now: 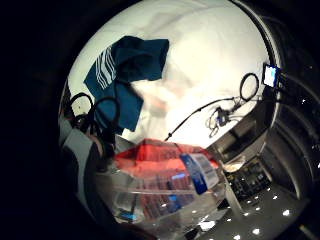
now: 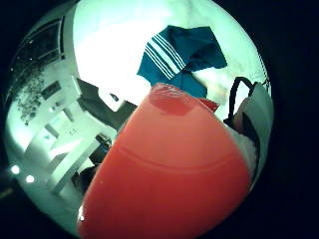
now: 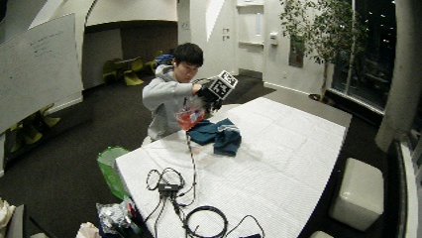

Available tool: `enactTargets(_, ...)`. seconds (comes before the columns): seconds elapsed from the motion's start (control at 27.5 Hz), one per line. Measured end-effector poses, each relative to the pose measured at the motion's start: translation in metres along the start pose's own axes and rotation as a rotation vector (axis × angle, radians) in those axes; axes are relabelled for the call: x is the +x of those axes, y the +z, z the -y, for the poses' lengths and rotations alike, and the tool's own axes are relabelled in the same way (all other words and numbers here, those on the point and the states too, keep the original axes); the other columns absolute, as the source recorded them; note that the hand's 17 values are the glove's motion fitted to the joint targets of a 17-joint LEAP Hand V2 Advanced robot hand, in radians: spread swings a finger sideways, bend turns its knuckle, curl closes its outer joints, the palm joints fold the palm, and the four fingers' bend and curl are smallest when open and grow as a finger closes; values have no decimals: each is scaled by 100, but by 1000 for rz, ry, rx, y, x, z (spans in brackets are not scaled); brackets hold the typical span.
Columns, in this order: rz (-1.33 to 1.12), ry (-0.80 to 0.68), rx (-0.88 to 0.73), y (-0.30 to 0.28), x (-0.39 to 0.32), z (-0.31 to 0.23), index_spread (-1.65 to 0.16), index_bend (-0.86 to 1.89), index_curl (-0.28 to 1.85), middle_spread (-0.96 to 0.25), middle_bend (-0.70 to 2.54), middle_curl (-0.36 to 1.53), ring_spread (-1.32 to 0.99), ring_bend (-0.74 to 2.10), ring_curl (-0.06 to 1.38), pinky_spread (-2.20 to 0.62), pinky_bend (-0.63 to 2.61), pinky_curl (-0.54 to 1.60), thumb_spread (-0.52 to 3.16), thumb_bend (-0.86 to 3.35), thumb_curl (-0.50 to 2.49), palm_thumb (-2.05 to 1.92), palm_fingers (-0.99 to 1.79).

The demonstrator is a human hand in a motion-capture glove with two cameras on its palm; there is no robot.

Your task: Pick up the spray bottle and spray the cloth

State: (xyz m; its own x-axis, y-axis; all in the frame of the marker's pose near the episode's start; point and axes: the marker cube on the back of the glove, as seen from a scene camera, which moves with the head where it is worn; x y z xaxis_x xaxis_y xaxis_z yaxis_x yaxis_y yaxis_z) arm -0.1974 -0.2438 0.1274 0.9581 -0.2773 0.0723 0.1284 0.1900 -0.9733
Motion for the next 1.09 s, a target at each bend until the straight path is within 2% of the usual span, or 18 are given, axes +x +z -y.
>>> enactTargets(0.25, -101, 40, -146, 54, -10, 39, -18, 43, 54, -13, 60, 50, -19, 67, 45, -23, 39, 39, 29, -3, 71, 96, 139)
enactTargets(0.47, -121, -10, -174, 72, -16, 49, -18, 42, 54, -13, 60, 50, -19, 68, 45, -23, 39, 39, 28, -3, 72, 96, 139)
enactTargets(0.87, -215, -20, -73, 23, -36, 9, -17, 42, 55, -13, 60, 50, -19, 68, 45, -23, 39, 39, 28, -3, 74, 95, 139)
enactTargets(1.09, -308, 24, -66, 21, -29, 11, -17, 41, 55, -13, 60, 50, -19, 67, 45, -23, 39, 39, 28, -3, 75, 95, 139)
